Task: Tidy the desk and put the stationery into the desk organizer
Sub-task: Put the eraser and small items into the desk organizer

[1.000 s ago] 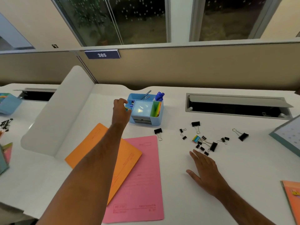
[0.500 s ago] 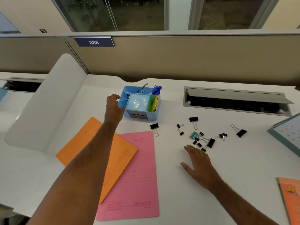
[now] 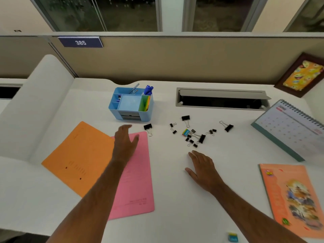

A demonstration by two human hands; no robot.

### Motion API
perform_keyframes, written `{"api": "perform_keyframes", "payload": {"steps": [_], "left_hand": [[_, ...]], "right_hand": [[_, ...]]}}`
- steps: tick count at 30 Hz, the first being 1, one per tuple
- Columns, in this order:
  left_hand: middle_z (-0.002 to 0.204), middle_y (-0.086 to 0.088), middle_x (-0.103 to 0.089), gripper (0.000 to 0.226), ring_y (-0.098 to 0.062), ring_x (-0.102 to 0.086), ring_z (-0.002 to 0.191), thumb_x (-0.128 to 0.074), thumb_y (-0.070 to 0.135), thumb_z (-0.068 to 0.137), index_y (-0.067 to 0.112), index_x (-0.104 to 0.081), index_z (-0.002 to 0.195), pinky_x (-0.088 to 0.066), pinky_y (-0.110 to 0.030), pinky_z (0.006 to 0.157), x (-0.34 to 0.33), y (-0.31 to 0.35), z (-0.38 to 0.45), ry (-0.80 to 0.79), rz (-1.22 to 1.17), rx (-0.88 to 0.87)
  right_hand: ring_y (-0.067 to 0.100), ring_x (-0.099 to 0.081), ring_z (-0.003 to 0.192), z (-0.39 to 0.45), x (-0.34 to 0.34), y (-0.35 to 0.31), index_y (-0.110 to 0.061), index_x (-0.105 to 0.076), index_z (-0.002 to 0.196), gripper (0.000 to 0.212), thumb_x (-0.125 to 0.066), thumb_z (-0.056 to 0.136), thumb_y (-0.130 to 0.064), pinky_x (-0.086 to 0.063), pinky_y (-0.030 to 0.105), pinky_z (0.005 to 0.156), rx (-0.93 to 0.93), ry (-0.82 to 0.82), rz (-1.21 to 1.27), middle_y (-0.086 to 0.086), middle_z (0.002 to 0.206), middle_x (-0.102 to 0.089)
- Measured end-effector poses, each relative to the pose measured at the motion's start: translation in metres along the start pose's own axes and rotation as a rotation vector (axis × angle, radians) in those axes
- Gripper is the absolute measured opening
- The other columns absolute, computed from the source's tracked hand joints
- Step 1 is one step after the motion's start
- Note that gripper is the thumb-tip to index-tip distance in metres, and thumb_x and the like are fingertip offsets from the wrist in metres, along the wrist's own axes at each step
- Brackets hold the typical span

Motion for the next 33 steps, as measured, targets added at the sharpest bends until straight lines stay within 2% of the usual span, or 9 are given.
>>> {"api": "perform_keyframes", "payload": {"steps": [6, 12, 15, 22, 27, 31, 33], "left_hand": [[0.169, -0.007, -0.029, 0.065, -0.023, -0.021, 0.157, -0.056, 0.039, 0.106, 0.013, -0.032, 0.161, -0.016, -0.039, 0.129, -0.076, 0.029, -0.084, -0.21, 0.062, -0.097], [0.175, -0.004, -0.003, 0.073, -0.021, 0.004, 0.162, -0.046, 0.043, 0.109, 0.011, -0.013, 0.166, 0.004, -0.027, 0.128, -0.13, 0.05, -0.141, -0.38, 0.206, -0.23], [0.174, -0.003, 0.009, 0.081, -0.021, 0.014, 0.161, -0.043, 0.049, 0.109, 0.009, -0.002, 0.166, 0.005, -0.03, 0.13, -0.149, 0.054, -0.161, -0.466, 0.261, -0.234], [0.172, -0.008, 0.022, 0.092, -0.03, 0.018, 0.159, -0.037, 0.062, 0.105, 0.009, 0.009, 0.165, 0.006, -0.044, 0.13, -0.171, 0.061, -0.187, -0.555, 0.386, -0.231], [0.172, -0.009, 0.023, 0.108, -0.032, 0.019, 0.159, -0.042, 0.075, 0.096, 0.009, 0.01, 0.165, 0.005, -0.047, 0.13, -0.174, 0.064, -0.191, -0.577, 0.422, -0.221], [0.172, -0.01, 0.023, 0.112, -0.032, 0.02, 0.159, -0.046, 0.075, 0.095, 0.008, 0.011, 0.165, 0.005, -0.047, 0.13, -0.174, 0.066, -0.193, -0.58, 0.428, -0.216], [0.172, -0.01, 0.022, 0.112, -0.033, 0.018, 0.159, -0.047, 0.074, 0.095, 0.008, 0.009, 0.165, 0.005, -0.047, 0.13, -0.174, 0.066, -0.193, -0.573, 0.427, -0.214]], "right_hand": [[0.02, -0.013, 0.157, -0.032, -0.012, 0.02, -0.018, -0.022, 0.163, 0.074, -0.035, 0.104, -0.06, -0.012, 0.037, 0.126, -0.046, -0.043, -0.053, 0.002, 0.172, -0.01], [0.021, 0.003, 0.159, -0.059, -0.022, 0.034, -0.018, -0.006, 0.165, 0.078, -0.03, 0.104, -0.061, 0.0, 0.038, 0.127, -0.076, -0.091, -0.084, 0.002, 0.172, 0.007], [0.019, 0.004, 0.159, -0.074, -0.024, 0.042, -0.02, -0.005, 0.165, 0.076, -0.029, 0.105, -0.06, 0.0, 0.037, 0.128, -0.082, -0.102, -0.077, 0.001, 0.172, 0.008], [0.015, -0.002, 0.159, -0.105, -0.023, 0.057, -0.021, -0.016, 0.164, 0.069, -0.034, 0.106, -0.055, -0.001, 0.035, 0.128, -0.081, -0.088, 0.006, -0.002, 0.172, -0.003], [0.014, -0.021, 0.155, -0.122, -0.016, 0.068, -0.023, -0.033, 0.16, 0.06, -0.041, 0.106, -0.05, -0.008, 0.034, 0.127, -0.058, -0.059, 0.037, -0.003, 0.169, -0.022], [0.012, -0.041, 0.139, -0.142, -0.01, 0.073, -0.029, -0.054, 0.143, 0.05, -0.047, 0.102, -0.057, -0.024, 0.034, 0.115, -0.033, -0.036, 0.126, -0.008, 0.149, -0.045], [0.009, -0.046, 0.127, -0.153, -0.012, 0.074, -0.034, -0.058, 0.134, 0.049, -0.045, 0.098, -0.065, -0.029, 0.035, 0.109, -0.013, -0.075, 0.161, -0.013, 0.134, -0.048]]}}
Point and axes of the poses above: each hand's wrist, its own z-axis towards the middle knuckle, its own x-axis out of the back of the hand, y = z × x, the point moved 10 cm from there along z, towards the middle knuckle
